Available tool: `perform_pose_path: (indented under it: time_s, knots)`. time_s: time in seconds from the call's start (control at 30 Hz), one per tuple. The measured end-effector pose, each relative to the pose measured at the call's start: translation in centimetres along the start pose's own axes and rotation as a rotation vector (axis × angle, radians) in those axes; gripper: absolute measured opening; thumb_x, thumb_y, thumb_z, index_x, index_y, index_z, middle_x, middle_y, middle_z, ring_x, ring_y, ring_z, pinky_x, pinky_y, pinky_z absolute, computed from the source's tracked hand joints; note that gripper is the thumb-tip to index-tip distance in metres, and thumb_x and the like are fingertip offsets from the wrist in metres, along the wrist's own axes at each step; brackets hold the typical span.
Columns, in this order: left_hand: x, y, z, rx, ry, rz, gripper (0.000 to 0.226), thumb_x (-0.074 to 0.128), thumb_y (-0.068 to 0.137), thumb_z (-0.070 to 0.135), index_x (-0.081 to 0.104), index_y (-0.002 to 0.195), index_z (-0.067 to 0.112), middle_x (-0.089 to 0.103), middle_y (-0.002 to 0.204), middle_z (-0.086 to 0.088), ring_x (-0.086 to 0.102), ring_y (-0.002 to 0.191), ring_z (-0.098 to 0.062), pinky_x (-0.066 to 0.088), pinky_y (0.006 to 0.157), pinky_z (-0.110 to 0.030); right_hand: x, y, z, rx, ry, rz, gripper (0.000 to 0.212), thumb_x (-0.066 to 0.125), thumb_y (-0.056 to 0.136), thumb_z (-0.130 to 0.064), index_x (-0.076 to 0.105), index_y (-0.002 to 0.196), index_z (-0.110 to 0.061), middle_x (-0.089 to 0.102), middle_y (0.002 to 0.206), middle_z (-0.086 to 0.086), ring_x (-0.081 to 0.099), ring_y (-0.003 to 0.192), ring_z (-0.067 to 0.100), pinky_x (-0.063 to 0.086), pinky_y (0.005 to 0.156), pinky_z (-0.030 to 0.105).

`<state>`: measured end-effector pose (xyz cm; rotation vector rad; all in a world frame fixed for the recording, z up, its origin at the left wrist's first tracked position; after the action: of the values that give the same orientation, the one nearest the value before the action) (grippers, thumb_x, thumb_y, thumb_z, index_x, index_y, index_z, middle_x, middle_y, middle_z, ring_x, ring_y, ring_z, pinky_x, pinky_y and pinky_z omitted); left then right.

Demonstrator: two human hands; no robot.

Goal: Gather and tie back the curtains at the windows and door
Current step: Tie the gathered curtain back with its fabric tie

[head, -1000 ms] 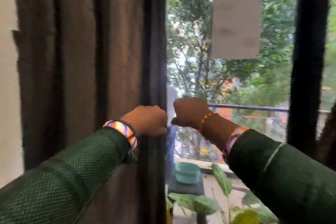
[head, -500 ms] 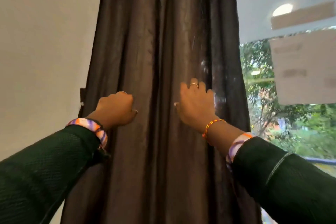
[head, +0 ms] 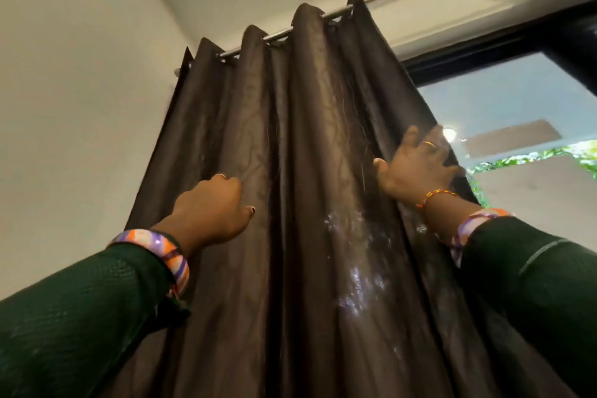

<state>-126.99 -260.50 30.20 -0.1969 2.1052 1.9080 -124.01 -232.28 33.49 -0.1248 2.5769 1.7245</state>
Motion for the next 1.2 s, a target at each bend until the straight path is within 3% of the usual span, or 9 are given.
perform_pose_path:
  time_s: [0.1,0.2,0.4,0.6,0.7,0.8,0.9,1.03,1.2]
  knots:
    - [0.2,0.2,-1.0,0.006,0.019,0.017,0.046,0.045,0.091,0.045,0.044,0.123,0.012,0.046,0.129,-0.010,0.052,0.113,-0.029,0.044,0.087,-0.040,1.6,0.7,0.3,0.095,0.217,-0.047,0.081,0.045,0.088,-0.055,0.011,0.146,-0.009,0.009,0.153,0.026,0.032,0.132,0.047,0.027,0.104,0.062]
    - [0.3,0.1,-2.0,0.003,0.048,0.013,0.045,0.044,0.091,0.044,0.044,0.122,0.012,0.046,0.128,-0.010,0.052,0.113,-0.029,0.045,0.088,-0.040,3.0,0.8,-0.9,0.084,0.261,-0.072,0.080,0.042,0.089,-0.056,0.011,0.146,-0.008,0.015,0.151,0.027,0.033,0.131,0.047,0.030,0.104,0.060]
    - [-0.3,0.9,-3.8,-0.068,0.057,0.012,0.041,0.046,0.090,0.045,0.045,0.109,0.009,0.048,0.122,-0.012,0.052,0.110,-0.030,0.044,0.084,-0.039,-0.1,1.3,-3.4,-0.132,-0.101,0.189,0.065,0.038,0.095,-0.043,0.017,0.147,-0.010,0.013,0.153,0.024,0.021,0.138,0.042,0.026,0.107,0.054]
    - [-0.8,3.7,0.7,0.037,-0.076,0.001,0.056,0.046,0.088,0.051,0.042,0.126,0.011,0.045,0.131,-0.012,0.049,0.115,-0.026,0.045,0.095,-0.038,-0.3,3.5,-2.1,-0.139,-0.289,0.146,0.067,0.044,0.093,-0.036,0.013,0.148,-0.011,0.004,0.155,0.024,0.008,0.141,0.045,0.020,0.106,0.064]
    - [-1.2,4.8,3.4,0.094,-0.111,0.027,0.055,0.045,0.089,0.052,0.042,0.128,0.013,0.045,0.131,-0.011,0.048,0.115,-0.025,0.045,0.095,-0.039,-0.1,5.1,0.2,0.006,-0.115,0.047,0.076,0.046,0.092,-0.040,0.004,0.148,-0.011,0.000,0.154,0.025,0.014,0.139,0.048,0.025,0.103,0.066]
    - [-0.6,5.6,4.7,0.100,-0.129,0.046,0.052,0.044,0.089,0.051,0.043,0.125,0.014,0.045,0.129,-0.010,0.047,0.114,-0.025,0.046,0.094,-0.042,0.9,6.1,1.1,0.069,0.346,-0.041,0.067,0.044,0.094,-0.043,0.016,0.142,-0.006,0.033,0.144,0.025,0.043,0.124,0.044,0.040,0.100,0.055]
    - [0.8,6.4,4.7,0.080,-0.138,0.066,0.053,0.041,0.090,0.054,0.043,0.126,0.015,0.042,0.133,-0.010,0.043,0.118,-0.026,0.044,0.096,-0.041,1.8,5.8,-1.5,-0.022,0.656,-0.078,0.061,0.045,0.093,-0.047,0.029,0.134,-0.005,0.048,0.133,0.019,0.050,0.118,0.038,0.044,0.098,0.047]
    - [1.7,7.2,2.9,-0.010,-0.132,0.219,0.060,0.036,0.089,0.057,0.041,0.131,0.015,0.031,0.145,-0.012,0.030,0.132,-0.031,0.035,0.102,-0.045,3.7,4.1,-7.1,-0.235,0.728,-0.121,0.075,0.060,0.080,-0.057,0.038,0.130,-0.007,0.051,0.129,0.015,0.053,0.114,0.033,0.047,0.095,0.045]
    - [0.8,8.0,-2.1,-0.207,-0.078,0.466,0.056,0.034,0.092,0.049,0.042,0.127,0.006,0.040,0.136,-0.018,0.039,0.123,-0.035,0.039,0.096,-0.044,7.6,3.3,-12.3,-0.373,0.602,-0.157,0.058,0.061,0.083,-0.023,0.035,0.134,-0.011,0.052,0.128,0.019,0.052,0.115,0.038,0.043,0.096,0.040]
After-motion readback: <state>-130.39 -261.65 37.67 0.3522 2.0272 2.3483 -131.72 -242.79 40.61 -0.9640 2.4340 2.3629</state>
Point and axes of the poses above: each hand's wrist, its own y-axis towards the middle knuckle, its own x-axis out of the palm, z = x × y, the point moved 9 cm from there along y, towards the middle knuckle
